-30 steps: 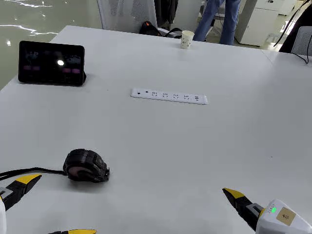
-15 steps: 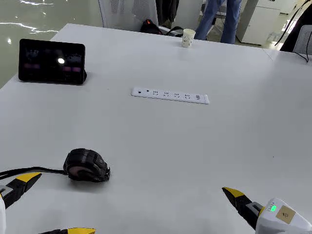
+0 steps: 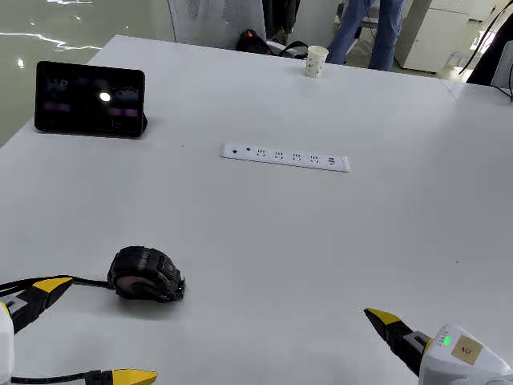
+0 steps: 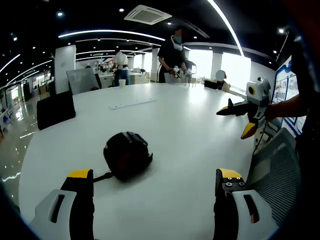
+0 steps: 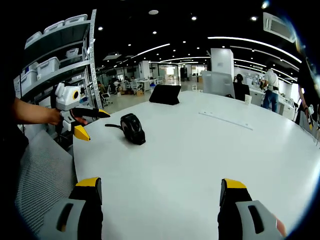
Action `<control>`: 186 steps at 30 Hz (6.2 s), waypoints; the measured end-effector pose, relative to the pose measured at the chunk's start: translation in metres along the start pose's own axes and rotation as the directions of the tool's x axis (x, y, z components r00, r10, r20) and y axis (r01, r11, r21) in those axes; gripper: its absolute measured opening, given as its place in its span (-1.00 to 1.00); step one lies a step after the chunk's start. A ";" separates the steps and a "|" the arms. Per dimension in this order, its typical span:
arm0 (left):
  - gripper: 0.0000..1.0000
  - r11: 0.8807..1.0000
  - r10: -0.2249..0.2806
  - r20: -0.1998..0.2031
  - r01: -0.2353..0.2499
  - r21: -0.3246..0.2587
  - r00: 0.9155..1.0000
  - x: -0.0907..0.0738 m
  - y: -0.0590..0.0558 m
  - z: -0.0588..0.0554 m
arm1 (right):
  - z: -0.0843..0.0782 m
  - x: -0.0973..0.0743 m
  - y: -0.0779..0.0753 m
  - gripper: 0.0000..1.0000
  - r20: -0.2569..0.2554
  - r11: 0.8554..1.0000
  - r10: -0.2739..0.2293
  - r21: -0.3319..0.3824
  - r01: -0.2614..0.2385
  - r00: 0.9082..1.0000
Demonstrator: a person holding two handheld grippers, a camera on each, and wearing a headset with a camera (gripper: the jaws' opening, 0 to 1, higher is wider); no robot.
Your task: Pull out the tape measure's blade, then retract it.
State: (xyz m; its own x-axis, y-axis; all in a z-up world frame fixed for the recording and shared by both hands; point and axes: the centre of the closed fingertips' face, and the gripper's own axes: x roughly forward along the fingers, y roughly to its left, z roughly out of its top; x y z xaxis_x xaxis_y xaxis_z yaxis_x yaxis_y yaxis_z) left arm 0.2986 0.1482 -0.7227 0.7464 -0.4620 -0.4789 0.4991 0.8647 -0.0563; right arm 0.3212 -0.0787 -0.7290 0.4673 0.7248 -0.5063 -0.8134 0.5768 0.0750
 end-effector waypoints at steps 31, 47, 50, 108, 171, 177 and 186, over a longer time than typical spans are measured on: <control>0.98 0.994 -0.069 -0.072 0.075 0.081 0.995 0.018 0.029 0.004 | -0.003 0.035 -0.011 0.98 -0.068 0.989 0.118 -0.085 -0.124 0.991; 0.97 0.980 -0.109 -0.126 0.128 0.150 0.986 0.032 0.046 0.009 | 0.001 0.062 -0.004 0.98 -0.109 0.964 0.222 -0.125 -0.235 0.969; 0.93 0.976 -0.126 -0.144 0.149 0.158 0.982 0.034 0.046 0.007 | 0.003 0.067 -0.004 0.93 -0.114 0.955 0.240 -0.148 -0.255 0.964; -0.45 0.773 -0.274 -0.438 0.467 0.430 0.856 0.065 0.064 0.000 | 0.036 0.177 0.042 -0.50 -0.204 0.712 0.520 -0.434 -0.553 0.830; -0.54 0.768 -0.310 -0.426 0.488 0.414 0.850 0.066 0.064 -0.006 | 0.032 0.211 0.058 -0.86 -0.207 0.718 0.523 -0.416 -0.558 0.827; -0.54 0.769 -0.310 -0.426 0.488 0.413 0.850 0.066 0.064 -0.005 | 0.033 0.210 0.058 -0.87 -0.207 0.714 0.522 -0.425 -0.557 0.827; -0.55 0.769 -0.311 -0.430 0.490 0.410 0.847 0.066 0.064 -0.005 | 0.033 0.209 0.058 -0.88 -0.207 0.709 0.525 -0.431 -0.559 0.825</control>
State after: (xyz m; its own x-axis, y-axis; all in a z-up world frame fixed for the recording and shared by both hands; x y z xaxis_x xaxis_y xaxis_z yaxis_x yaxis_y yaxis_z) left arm 0.3770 0.1739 -0.7622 0.2880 -0.5754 -0.7655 0.9303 0.3576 0.0812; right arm 0.3835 0.1188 -0.8025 -0.1132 0.8232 -0.5563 -0.9867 -0.1587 -0.0341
